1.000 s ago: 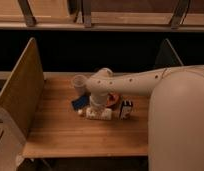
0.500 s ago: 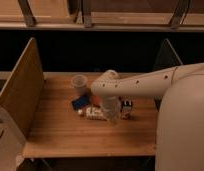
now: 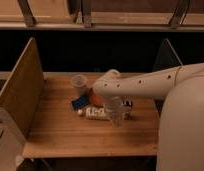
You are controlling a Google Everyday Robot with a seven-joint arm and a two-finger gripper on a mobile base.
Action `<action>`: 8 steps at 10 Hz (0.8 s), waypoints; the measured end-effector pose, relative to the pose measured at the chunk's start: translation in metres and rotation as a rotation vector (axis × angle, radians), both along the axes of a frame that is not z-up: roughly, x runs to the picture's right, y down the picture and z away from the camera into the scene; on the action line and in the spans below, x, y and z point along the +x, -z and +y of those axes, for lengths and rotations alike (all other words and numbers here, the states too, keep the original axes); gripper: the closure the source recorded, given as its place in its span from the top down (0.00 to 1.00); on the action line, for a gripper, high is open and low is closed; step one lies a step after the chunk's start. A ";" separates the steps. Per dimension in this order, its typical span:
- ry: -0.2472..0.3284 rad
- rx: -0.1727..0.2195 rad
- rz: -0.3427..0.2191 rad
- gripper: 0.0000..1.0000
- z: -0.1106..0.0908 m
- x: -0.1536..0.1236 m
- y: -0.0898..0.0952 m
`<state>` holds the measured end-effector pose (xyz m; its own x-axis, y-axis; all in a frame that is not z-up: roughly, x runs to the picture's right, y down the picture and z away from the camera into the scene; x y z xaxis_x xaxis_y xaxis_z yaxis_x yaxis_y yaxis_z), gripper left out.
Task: Knock the eraser over
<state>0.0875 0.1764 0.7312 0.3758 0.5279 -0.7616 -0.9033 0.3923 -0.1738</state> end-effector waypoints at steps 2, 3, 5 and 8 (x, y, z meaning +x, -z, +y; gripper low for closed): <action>-0.043 -0.047 0.015 0.00 0.006 0.004 -0.012; -0.081 -0.096 0.049 0.00 0.017 0.019 -0.016; -0.121 -0.154 0.112 0.00 0.028 0.045 -0.014; -0.148 -0.208 0.234 0.00 0.036 0.089 -0.006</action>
<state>0.1761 0.2121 0.7370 0.1094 0.3884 -0.9150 -0.9726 0.2317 -0.0179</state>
